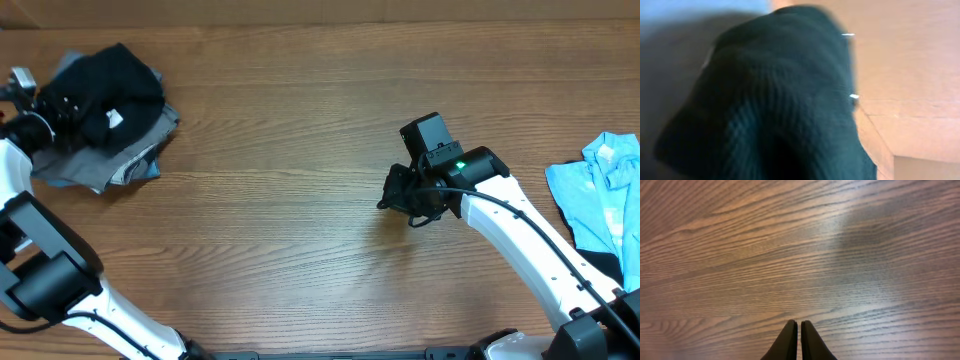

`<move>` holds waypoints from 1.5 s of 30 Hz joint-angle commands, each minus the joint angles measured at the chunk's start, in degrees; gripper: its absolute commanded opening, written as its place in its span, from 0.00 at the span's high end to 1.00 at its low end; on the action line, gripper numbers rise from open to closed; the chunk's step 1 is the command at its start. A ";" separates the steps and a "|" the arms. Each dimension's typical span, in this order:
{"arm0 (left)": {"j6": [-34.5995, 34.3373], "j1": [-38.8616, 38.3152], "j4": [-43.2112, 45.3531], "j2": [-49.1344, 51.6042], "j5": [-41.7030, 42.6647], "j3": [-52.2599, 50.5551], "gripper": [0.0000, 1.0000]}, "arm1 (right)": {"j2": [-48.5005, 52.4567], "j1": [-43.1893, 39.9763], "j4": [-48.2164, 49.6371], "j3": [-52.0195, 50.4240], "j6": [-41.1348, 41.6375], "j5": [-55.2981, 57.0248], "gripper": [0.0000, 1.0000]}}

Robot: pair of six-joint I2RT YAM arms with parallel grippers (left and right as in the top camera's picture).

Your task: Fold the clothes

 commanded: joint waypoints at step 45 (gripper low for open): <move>35.80 -34.73 -49.96 -60.59 -32.65 5.77 0.00 | -23.21 -0.22 -0.74 27.28 -18.49 3.41 0.00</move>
